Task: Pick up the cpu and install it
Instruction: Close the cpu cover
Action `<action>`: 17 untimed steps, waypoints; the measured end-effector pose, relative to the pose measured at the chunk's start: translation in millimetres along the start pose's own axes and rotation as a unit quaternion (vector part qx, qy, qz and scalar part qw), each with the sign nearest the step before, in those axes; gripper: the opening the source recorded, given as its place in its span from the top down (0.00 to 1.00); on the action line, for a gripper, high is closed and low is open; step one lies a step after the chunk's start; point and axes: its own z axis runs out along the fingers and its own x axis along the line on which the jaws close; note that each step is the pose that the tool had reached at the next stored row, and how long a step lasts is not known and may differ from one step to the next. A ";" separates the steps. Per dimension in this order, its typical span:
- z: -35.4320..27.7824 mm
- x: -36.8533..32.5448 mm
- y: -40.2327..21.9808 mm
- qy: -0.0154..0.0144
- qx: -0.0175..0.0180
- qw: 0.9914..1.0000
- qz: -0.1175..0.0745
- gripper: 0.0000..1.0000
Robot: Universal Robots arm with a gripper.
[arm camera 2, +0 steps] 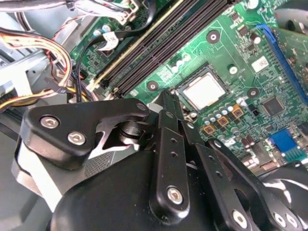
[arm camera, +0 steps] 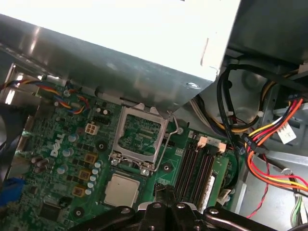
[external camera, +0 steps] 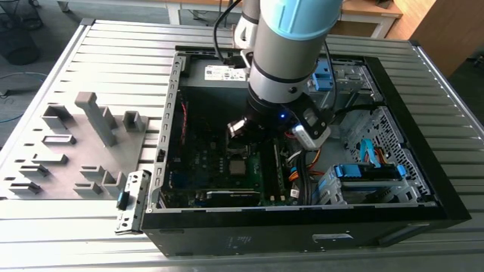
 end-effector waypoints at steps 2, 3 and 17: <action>0.0 -0.5 -0.2 0.001 0.000 1.000 -0.011 0.90; 0.1 -0.7 -0.2 0.001 0.000 1.000 -0.017 0.90; 0.5 -2.0 -0.7 0.007 -0.004 0.995 -0.100 0.90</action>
